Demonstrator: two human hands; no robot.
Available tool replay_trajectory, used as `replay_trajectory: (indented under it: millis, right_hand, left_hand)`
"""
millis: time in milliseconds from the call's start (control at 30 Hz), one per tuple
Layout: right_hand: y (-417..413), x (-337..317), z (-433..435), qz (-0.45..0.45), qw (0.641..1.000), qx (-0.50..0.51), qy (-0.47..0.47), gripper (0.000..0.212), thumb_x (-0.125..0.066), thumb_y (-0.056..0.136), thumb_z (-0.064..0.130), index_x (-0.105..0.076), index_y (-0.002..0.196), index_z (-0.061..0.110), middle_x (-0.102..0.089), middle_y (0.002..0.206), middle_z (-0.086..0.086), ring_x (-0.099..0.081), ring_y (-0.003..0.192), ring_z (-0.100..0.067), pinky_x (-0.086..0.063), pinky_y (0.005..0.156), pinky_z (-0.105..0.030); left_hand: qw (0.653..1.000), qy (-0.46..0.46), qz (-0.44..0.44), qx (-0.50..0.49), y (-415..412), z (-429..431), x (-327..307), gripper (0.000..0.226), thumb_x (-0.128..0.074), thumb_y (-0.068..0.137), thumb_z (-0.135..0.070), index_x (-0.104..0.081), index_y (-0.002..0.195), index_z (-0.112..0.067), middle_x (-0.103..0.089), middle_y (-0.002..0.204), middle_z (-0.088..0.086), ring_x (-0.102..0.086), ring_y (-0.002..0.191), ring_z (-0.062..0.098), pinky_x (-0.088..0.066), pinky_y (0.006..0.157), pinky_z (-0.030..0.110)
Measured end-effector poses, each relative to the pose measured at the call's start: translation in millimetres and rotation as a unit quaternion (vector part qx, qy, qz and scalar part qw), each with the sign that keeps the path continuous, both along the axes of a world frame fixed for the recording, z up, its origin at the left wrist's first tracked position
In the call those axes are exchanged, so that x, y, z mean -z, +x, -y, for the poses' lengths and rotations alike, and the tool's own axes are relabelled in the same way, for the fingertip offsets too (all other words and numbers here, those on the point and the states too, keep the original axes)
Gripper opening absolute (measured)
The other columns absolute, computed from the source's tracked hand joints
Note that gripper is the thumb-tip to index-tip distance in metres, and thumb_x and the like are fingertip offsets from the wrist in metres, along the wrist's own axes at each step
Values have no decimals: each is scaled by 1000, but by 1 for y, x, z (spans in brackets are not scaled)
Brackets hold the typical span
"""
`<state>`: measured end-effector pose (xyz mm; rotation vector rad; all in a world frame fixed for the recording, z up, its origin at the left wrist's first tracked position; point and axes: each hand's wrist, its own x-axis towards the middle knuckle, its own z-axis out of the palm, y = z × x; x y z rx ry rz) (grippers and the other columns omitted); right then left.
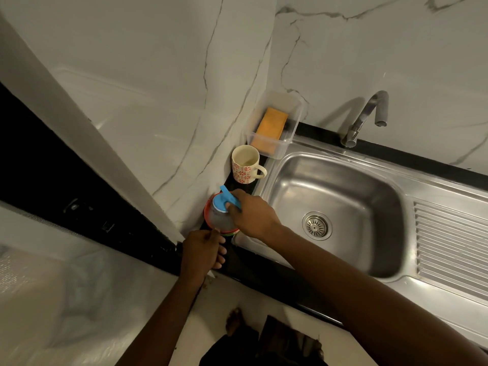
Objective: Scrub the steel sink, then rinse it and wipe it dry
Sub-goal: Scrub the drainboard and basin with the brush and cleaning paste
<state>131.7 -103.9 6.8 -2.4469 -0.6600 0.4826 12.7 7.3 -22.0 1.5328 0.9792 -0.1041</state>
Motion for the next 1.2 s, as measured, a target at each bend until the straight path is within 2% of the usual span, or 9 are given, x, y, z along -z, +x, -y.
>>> replay_trajectory:
  millis: [100, 267, 467, 567, 700, 800, 867, 1000, 1200]
  right_hand:
    - [3, 2, 10, -10, 1000, 0, 18, 36, -47, 106, 43, -53, 137, 26, -69, 105, 0, -65, 88, -17, -56, 75, -38]
    - [6, 9, 23, -45, 996, 14, 79, 35, -51, 106, 41, -62, 133, 23, -65, 98, 6, -58, 78, -9, -42, 69, -27]
    - [5, -8, 58, -112, 983, 8, 145, 30, -50, 108, 39, -61, 130, 23, -67, 93, 7, -62, 76, -8, -48, 73, -26]
    - [7, -4, 91, -190, 976, -32, 104, 20, -49, 109, 35, -52, 125, 24, -71, 96, 3, -69, 81, -16, -57, 76, -36]
    - [6, 7, 132, -179, 982, -40, -40, 21, -52, 104, 25, -46, 124, 21, -65, 105, -7, -65, 91, -28, -50, 82, -42]
    - [0, 20, 138, -129, 984, 0, -124, 40, -53, 103, 46, -45, 135, 25, -66, 109, -6, -63, 92, -22, -51, 83, -39]
    - [-6, 29, 127, -86, 987, 44, -127, 52, -56, 98, 59, -47, 140, 30, -68, 117, -3, -62, 93, -19, -52, 82, -36]
    - [-20, 47, 85, -66, 992, 82, -68, 50, -65, 92, 59, -54, 135, 37, -70, 120, 2, -65, 99, -18, -53, 81, -35]
    - [3, 33, 154, -140, 980, 39, -135, 59, -75, 83, 62, -61, 133, 34, -66, 123, 5, -60, 100, -13, -50, 84, -33]
  left_hand:
    - [1000, 13, -2, 4, 0, 1, 0, 32, -59, 108, -22, -72, 94, 4, -71, 68, 16, -62, 43, 15, -54, 42, 24]
    - [999, 36, 2, 1, 0, 1, 6, 33, -60, 108, -25, -73, 88, -3, -73, 68, 15, -64, 48, 20, -55, 47, 29]
    - [998, 52, 16, 10, -4, 5, 4, 32, -60, 107, -24, -74, 87, -3, -74, 66, 15, -65, 50, 24, -56, 48, 30]
    - [996, 73, 25, 33, -3, 9, 1, 33, -57, 108, -22, -74, 85, -4, -73, 66, 16, -65, 51, 25, -56, 48, 31]
    - [989, 112, 48, 83, 1, 16, -4, 33, -58, 108, -26, -74, 84, -9, -73, 64, 11, -66, 51, 22, -57, 49, 31]
    - [983, 126, 74, 114, 6, 24, -7, 31, -61, 107, -25, -74, 82, -12, -73, 65, 8, -67, 51, 22, -60, 53, 36]
    - [981, 123, 86, 125, 9, 26, -9, 29, -63, 106, -25, -74, 82, -12, -73, 65, 8, -68, 53, 23, -61, 56, 39]
    - [976, 140, 94, 138, 11, 26, -12, 27, -65, 104, -29, -73, 84, -13, -72, 66, 6, -68, 54, 22, -61, 55, 35]
    - [974, 151, 91, 144, 7, 15, -9, 28, -68, 102, -33, -74, 87, -10, -73, 67, 6, -68, 53, 20, -59, 52, 27]
